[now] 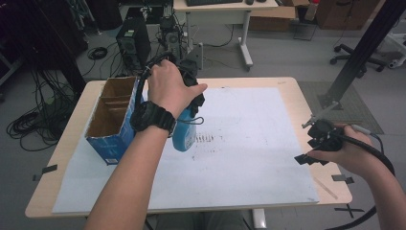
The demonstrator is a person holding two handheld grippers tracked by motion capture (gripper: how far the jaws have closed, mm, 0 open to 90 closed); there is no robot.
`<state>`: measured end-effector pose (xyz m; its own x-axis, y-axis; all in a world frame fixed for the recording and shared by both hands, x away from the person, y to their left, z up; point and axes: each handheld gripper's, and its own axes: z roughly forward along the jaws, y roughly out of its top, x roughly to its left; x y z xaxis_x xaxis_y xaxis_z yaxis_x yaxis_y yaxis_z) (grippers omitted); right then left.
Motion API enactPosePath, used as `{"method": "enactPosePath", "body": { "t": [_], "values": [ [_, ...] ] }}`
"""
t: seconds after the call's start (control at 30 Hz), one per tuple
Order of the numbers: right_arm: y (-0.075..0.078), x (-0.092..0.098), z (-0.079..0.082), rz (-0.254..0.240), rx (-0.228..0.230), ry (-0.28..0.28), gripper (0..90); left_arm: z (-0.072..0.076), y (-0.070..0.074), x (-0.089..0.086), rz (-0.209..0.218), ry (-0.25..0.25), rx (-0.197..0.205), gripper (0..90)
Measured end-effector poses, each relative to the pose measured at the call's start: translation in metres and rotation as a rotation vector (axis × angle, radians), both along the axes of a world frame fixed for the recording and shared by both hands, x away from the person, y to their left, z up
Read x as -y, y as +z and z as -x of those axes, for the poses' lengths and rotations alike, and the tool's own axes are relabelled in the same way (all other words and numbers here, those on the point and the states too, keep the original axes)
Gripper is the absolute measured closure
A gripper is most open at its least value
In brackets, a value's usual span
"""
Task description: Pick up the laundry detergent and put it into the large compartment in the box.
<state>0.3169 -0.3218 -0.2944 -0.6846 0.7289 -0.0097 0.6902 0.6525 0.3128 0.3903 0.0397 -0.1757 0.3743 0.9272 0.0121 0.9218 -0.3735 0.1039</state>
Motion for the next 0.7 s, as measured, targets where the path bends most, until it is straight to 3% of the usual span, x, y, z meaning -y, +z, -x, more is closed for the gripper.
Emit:
{"method": "enactPosePath", "body": {
  "t": [0.7],
  "values": [
    [0.005, 0.002, -0.004, -0.003, 0.003, 0.003, 21.7, -0.004, 0.033, -0.007, 0.016, 0.030, 0.014, 37.4]
  ]
}}
